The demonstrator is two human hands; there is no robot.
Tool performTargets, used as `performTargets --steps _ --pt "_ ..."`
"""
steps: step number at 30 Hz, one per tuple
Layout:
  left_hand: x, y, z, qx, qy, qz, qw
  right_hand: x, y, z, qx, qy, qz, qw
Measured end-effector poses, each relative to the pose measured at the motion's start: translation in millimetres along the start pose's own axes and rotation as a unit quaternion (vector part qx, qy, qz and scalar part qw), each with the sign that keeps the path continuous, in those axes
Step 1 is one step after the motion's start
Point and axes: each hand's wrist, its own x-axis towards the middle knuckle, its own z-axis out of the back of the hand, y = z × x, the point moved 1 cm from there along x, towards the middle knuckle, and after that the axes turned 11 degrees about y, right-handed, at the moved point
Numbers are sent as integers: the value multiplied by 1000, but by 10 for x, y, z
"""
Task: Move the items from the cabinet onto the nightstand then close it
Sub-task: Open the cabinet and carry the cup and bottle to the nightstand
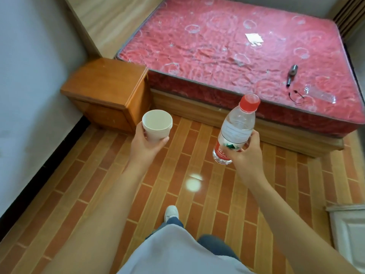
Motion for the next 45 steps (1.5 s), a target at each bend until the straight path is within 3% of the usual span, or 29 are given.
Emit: performTargets --steps 14,28,45 --pt "1949 -177 -62 13 -22 13 1000 2120 127 -42 -10 11 21 1000" --pt "3443 -593 -290 8 -178 63 982 4312 293 85 -9 138 20 990" --pt "4947 -171 659 -3 -266 112 958 6161 756 -1266 -53 243 35 968"
